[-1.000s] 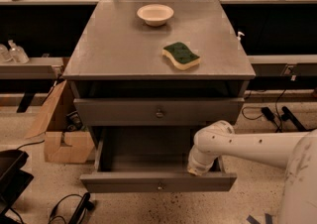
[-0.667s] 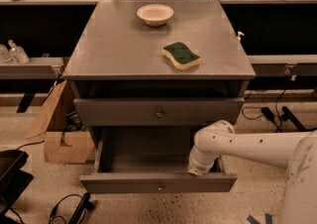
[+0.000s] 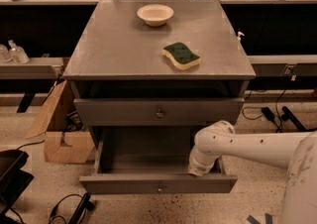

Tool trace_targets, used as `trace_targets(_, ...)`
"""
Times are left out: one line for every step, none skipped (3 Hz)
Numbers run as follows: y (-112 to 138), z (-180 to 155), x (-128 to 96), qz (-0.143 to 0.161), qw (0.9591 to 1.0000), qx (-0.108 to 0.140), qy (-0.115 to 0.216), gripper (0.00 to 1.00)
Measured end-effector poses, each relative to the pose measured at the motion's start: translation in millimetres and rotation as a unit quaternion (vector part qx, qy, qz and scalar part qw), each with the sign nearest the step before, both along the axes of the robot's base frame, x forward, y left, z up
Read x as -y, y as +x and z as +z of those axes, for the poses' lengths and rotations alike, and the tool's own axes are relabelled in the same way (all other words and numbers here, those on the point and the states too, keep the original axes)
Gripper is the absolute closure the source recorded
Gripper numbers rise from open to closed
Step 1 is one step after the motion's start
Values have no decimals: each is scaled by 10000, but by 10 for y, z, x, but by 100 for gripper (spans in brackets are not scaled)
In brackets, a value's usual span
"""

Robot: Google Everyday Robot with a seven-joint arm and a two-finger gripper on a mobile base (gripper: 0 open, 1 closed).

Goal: Open middle drawer

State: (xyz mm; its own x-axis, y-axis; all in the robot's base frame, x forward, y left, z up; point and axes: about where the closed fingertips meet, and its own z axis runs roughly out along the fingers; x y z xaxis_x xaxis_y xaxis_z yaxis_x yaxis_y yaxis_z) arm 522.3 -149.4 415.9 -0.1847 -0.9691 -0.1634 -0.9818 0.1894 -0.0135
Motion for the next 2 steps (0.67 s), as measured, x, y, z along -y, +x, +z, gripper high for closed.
trace_targets(0,0,0,0,10000,0,0,100)
trace_targets(0,3,0,0,10000,-1,0,86)
